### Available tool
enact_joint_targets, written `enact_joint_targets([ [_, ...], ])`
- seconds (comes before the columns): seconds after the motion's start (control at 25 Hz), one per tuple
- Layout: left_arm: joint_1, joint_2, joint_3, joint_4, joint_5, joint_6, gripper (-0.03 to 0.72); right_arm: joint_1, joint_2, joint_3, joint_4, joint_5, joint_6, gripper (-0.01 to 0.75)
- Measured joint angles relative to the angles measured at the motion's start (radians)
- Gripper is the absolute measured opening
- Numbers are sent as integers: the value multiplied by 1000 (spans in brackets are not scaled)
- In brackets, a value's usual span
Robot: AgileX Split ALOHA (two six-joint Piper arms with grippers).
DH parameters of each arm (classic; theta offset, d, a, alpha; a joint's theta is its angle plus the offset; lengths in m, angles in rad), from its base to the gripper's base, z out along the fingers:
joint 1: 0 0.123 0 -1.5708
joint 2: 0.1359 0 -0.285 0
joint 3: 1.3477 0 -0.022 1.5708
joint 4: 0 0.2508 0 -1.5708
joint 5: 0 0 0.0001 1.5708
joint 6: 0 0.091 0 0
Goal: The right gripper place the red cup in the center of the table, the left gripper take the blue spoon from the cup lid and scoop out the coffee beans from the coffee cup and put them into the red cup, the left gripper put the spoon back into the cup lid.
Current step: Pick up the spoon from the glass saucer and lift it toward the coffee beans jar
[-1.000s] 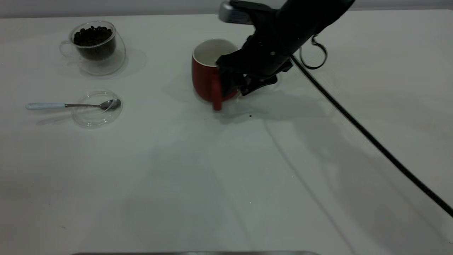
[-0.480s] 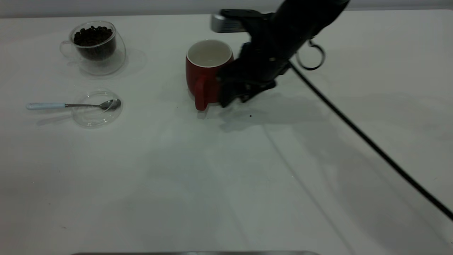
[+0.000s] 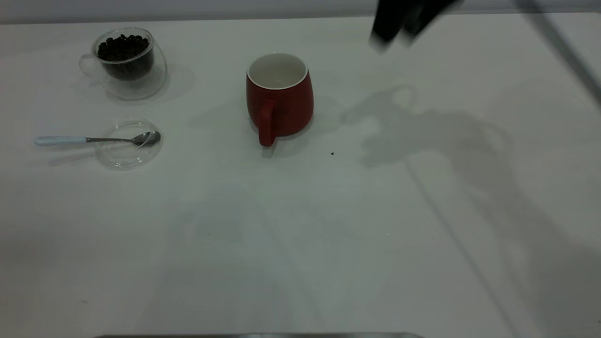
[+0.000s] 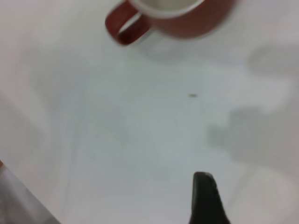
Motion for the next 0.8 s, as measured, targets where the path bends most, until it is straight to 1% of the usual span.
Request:
enact_joint_targets([
  [0.08, 0, 0, 0, 0, 0, 0, 462, -16, -115, 29, -87, 42, 66, 518],
  [0.2, 0, 0, 0, 0, 0, 0, 462, -21, -295, 121, -222, 105, 165, 518],
  [0.32, 0, 0, 0, 0, 0, 0, 462, -21, -472, 258, -318, 143, 245, 518],
  [0.44, 0, 0, 0, 0, 0, 0, 462, -21, -645, 442, -393, 170, 315, 518],
  [0.64, 0, 0, 0, 0, 0, 0, 462, -21, -895, 755, -428, 186, 402, 518],
  [0.8, 0, 0, 0, 0, 0, 0, 462, -21, -1068, 940, -417, 206, 452, 518],
])
